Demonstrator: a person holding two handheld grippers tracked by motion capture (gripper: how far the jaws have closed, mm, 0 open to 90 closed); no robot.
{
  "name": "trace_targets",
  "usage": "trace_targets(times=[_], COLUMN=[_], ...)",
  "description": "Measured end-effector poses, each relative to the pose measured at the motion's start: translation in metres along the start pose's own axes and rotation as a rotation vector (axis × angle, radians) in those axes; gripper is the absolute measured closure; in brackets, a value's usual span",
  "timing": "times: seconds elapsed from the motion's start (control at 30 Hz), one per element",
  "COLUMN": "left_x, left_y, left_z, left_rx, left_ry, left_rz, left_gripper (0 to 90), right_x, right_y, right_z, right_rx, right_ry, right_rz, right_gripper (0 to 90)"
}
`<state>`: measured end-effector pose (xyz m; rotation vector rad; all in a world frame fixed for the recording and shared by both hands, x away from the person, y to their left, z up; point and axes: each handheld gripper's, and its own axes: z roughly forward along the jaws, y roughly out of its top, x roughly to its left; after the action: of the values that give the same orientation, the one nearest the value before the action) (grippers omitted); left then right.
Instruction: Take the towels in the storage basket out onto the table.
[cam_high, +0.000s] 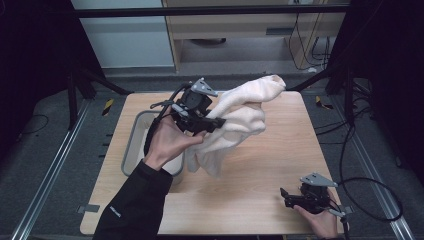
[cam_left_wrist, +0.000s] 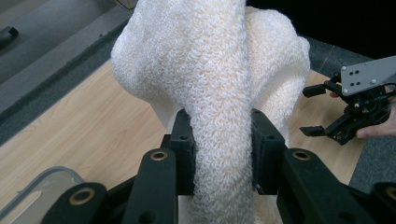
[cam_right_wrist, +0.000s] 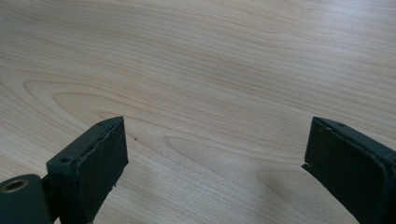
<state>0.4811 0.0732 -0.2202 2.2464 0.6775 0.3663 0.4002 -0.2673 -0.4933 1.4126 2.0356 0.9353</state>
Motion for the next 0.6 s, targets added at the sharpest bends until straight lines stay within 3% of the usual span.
trace_targets(times=[0.6], left_x=[-0.023], left_y=[-0.007], left_z=[0.057], left_rx=[0.048], left_ry=[-0.092], left_rz=[0.037], left_gripper=[67.0], right_x=[-0.001], right_y=[-0.001], right_z=[0.001], right_rx=[0.002], right_ry=[-0.001], right_rz=[-0.01], right_gripper=[5.8])
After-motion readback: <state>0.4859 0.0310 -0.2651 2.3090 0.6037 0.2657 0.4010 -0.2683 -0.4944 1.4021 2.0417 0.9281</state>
